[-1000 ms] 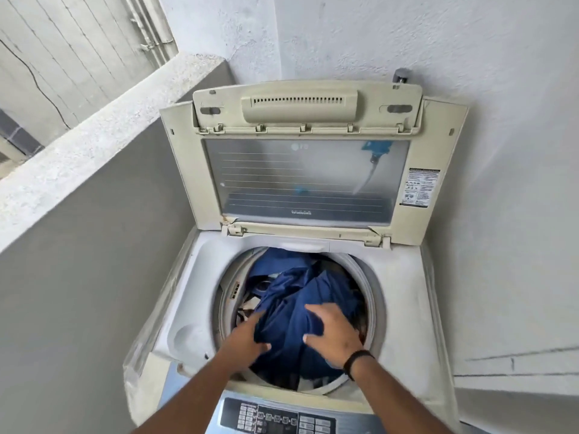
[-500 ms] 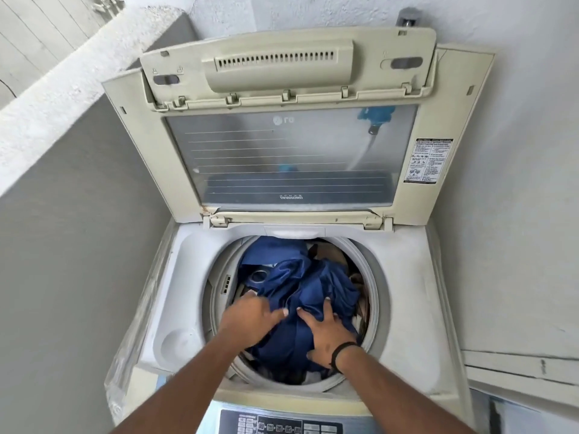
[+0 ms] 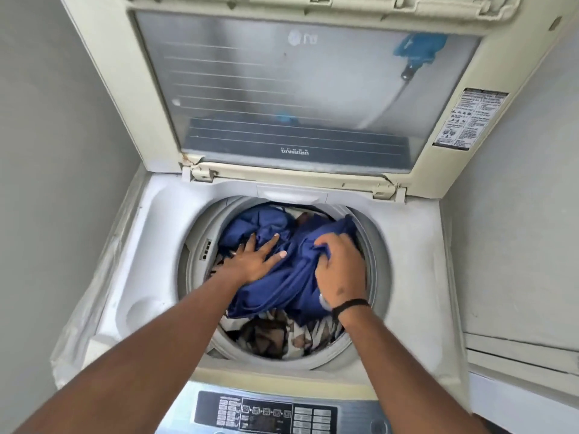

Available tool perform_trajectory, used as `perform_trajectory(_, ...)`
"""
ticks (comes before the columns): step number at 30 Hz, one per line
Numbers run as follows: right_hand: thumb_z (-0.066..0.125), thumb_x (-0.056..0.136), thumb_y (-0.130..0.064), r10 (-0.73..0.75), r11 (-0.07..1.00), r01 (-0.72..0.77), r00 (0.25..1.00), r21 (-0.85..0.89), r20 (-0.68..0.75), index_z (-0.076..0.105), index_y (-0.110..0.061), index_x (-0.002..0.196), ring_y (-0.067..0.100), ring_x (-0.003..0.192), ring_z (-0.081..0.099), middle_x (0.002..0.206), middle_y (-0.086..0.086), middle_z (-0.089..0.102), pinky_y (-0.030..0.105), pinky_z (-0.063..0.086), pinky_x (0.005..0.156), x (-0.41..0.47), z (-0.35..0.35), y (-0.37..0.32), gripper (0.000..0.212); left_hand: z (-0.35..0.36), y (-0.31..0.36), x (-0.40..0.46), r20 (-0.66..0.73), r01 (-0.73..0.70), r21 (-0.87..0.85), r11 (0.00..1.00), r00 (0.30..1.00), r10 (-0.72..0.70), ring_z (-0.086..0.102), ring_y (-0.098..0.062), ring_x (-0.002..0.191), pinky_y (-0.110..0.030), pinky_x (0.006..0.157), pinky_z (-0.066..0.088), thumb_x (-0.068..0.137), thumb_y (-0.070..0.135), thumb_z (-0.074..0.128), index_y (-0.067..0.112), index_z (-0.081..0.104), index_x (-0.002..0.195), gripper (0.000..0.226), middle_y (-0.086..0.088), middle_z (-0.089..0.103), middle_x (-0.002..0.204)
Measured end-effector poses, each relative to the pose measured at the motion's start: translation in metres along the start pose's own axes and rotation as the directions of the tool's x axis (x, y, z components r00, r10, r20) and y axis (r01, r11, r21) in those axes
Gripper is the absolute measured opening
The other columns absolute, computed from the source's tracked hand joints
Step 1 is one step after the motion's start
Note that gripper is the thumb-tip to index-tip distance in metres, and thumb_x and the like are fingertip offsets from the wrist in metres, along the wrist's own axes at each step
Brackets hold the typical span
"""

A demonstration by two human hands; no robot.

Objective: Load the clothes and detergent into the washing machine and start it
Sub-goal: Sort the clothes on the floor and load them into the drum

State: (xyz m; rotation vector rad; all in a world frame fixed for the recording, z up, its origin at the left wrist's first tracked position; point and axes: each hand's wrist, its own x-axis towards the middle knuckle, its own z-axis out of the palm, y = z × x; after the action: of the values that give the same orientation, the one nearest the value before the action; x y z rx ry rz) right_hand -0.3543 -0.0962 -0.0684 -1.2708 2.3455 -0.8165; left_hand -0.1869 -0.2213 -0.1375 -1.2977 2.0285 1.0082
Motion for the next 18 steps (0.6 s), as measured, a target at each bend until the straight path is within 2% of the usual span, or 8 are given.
perform_trajectory(2, 0.057, 0.088, -0.002, 0.016, 1.0, -0.018, 0.99, -0.015, -0.137, 0.067, -0.013, 0.112, 0.035, 0.084, 0.058, 0.108, 0.013, 0.055, 0.039, 0.049, 0.073, -0.002, -0.002, -0.006, 0.028, 0.001, 0.001, -0.006, 0.066, -0.026, -0.027, 0.999, 0.997, 0.028, -0.01, -0.034, 0.154, -0.06, 0.122, 0.009, 0.099, 0.065, 0.035, 0.058, 0.004, 0.151, 0.062, 0.0, -0.014, 0.168)
perform_trajectory(3, 0.055, 0.092, -0.005, 0.027, 0.996, -0.032, 0.998, -0.083, -0.051, 0.065, -0.013, 0.121, 0.037, 0.089, 0.058, 0.115, 0.014, 0.052, 0.04, 0.05, 0.077, -0.001, 0.003, -0.004, 0.032, 0.001, -0.002, -0.009, 0.089, -0.026, -0.031, 0.999, 0.996, 0.029, -0.008, -0.035, 0.154, -0.059, 0.122, 0.014, 0.097, 0.064, 0.041, 0.059, 0.002, 0.151, 0.067, 0.001, -0.015, 0.168)
perform_trajectory(5, 0.051, 0.094, -0.015, 0.119, 0.949, -0.006, 0.932, -0.316, 0.341, 0.055, -0.019, 0.136, 0.04, 0.107, 0.054, 0.128, 0.014, 0.042, 0.045, 0.051, 0.089, -0.002, 0.014, 0.002, 0.042, 0.001, -0.008, -0.018, 0.113, -0.002, 0.006, 1.0, 0.994, 0.001, 0.004, -0.04, 0.153, -0.055, 0.119, 0.027, 0.085, 0.069, 0.058, 0.062, -0.012, 0.148, 0.094, -0.006, -0.016, 0.167)
perform_trajectory(7, 0.052, 0.092, -0.018, 0.255, 0.899, 0.054, 0.743, -0.436, 0.618, 0.057, -0.021, 0.131, 0.039, 0.111, 0.055, 0.131, 0.011, 0.042, 0.045, 0.051, 0.09, -0.001, 0.016, 0.003, 0.04, 0.004, -0.009, -0.027, 0.104, -0.015, 0.155, 0.988, 0.995, -0.001, 0.014, -0.045, 0.15, -0.056, 0.114, 0.034, 0.077, 0.059, 0.07, 0.061, -0.023, 0.145, 0.115, -0.013, -0.015, 0.167)
perform_trajectory(9, 0.053, 0.088, -0.017, 0.275, 0.892, 0.095, 0.66, -0.441, 0.699, 0.067, -0.015, 0.097, 0.032, 0.09, 0.064, 0.111, 0.009, 0.063, 0.037, 0.053, 0.077, 0.01, 0.006, -0.006, 0.017, 0.011, -0.005, -0.034, 0.08, -0.025, 0.273, 0.962, 0.997, 0.004, 0.014, -0.047, 0.15, -0.058, 0.111, 0.037, 0.075, 0.05, 0.077, 0.055, -0.029, 0.145, 0.127, -0.017, -0.015, 0.166)
perform_trajectory(12, 0.048, 0.092, -0.022, 0.265, 0.924, 0.064, 0.6, -0.376, 0.755, 0.056, -0.013, 0.066, 0.026, 0.057, 0.066, 0.057, 0.004, 0.065, 0.034, 0.057, 0.062, 0.036, -0.015, -0.023, 0.028, 0.018, 0.005, -0.034, 0.098, 0.01, 0.383, 0.924, 0.994, -0.051, 0.002, -0.047, 0.152, -0.06, 0.113, 0.033, 0.068, 0.051, 0.086, 0.044, -0.039, 0.144, 0.146, -0.023, -0.022, 0.162)
perform_trajectory(16, 0.059, 0.09, -0.046, -0.035, 0.906, 0.215, 0.896, -0.364, 0.443, 0.065, -0.024, 0.092, 0.026, 0.081, 0.067, 0.083, 0.0, 0.071, 0.035, 0.055, 0.071, 0.05, -0.007, -0.026, 0.023, 0.011, 0.013, -0.021, 0.17, -0.006, 0.383, 0.924, 0.983, -0.064, 0.002, -0.05, 0.15, -0.061, 0.114, 0.03, 0.064, 0.062, 0.084, 0.043, -0.041, 0.141, 0.148, -0.025, -0.026, 0.16)
perform_trajectory(18, 0.072, 0.075, -0.06, -0.021, 0.932, 0.173, 0.903, -0.319, 0.43, 0.055, -0.033, 0.127, 0.026, 0.107, 0.061, 0.119, 0.001, 0.063, 0.039, 0.054, 0.085, 0.051, 0.006, -0.024, 0.061, 0.007, 0.015, -0.019, 0.132, 0.003, 0.344, 0.939, 0.99, -0.051, 0.012, -0.049, 0.149, -0.058, 0.112, 0.032, 0.068, 0.068, 0.077, 0.047, -0.033, 0.146, 0.137, -0.024, -0.017, 0.163)
